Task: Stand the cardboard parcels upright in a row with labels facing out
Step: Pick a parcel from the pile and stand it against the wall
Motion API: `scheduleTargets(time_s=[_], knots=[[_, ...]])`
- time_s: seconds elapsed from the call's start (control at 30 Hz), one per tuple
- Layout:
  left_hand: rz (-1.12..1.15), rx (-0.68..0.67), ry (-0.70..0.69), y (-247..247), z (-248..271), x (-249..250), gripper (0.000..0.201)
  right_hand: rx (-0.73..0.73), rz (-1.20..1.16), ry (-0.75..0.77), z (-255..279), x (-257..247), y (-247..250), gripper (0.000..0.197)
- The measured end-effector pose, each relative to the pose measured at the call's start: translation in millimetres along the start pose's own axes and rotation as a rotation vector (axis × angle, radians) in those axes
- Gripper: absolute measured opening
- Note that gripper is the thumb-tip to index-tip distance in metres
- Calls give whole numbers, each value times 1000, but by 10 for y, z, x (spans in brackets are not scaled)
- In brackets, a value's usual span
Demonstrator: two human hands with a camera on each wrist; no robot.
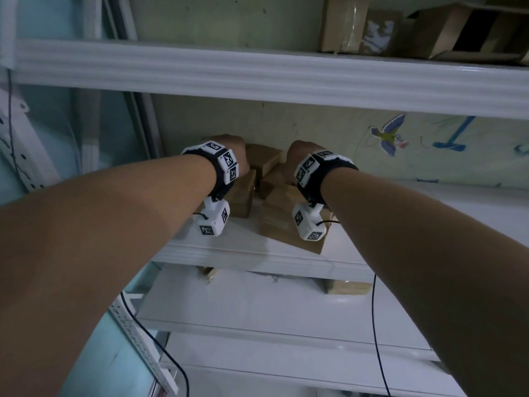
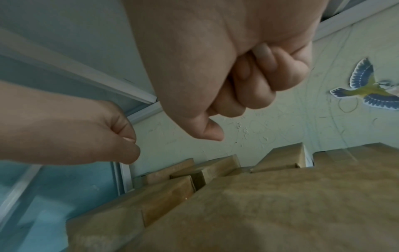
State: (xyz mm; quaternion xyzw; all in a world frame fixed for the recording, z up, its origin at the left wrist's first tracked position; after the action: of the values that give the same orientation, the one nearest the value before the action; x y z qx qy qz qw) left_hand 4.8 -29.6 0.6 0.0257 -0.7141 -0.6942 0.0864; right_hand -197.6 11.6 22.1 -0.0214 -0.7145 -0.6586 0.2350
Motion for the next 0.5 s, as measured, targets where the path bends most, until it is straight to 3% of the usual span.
scheduleTargets(time_s=[0.03,0.1,0.17,0.23,0.27,0.33,0.43,0.5], knots=[[52,28,-16,-38,-30,-19,32,58,-7,19,-50,-8,-24,29],[80,54,-19,7,142,9,37,11,-3,9,-12,-40,-16,3],[148,60,-71,51,273,16,30,-24,35,7,-5,-72,-8,3],[185,93,-117,68,319,-13,18,8,64,36,-32,-120,-14,26],[206,105,-97,43,310,-69,20,28,61,47,-43,-152,8,27],[260,122,-72,-18,276,-162,26,14,46,31,-81,-183,-1,11],[319,164,-15,-82,264,-312,37,11,66,57,-225,-280,24,15],[367,175,50,-104,284,-407,45,53,61,104,-330,-335,66,51]])
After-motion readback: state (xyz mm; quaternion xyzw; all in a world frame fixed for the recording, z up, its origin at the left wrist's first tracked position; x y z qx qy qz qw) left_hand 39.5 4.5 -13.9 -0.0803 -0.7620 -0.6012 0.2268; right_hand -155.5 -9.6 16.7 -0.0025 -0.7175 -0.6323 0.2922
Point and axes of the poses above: each hand's wrist, its own z-axis away from the middle knuckle, its own y-axis out of the back of the hand, x = y × z, the point moved 3 cm from there along -z, towards the middle knuckle, and after that the axes turned 13 degrees about z, right-handed, at the moved point
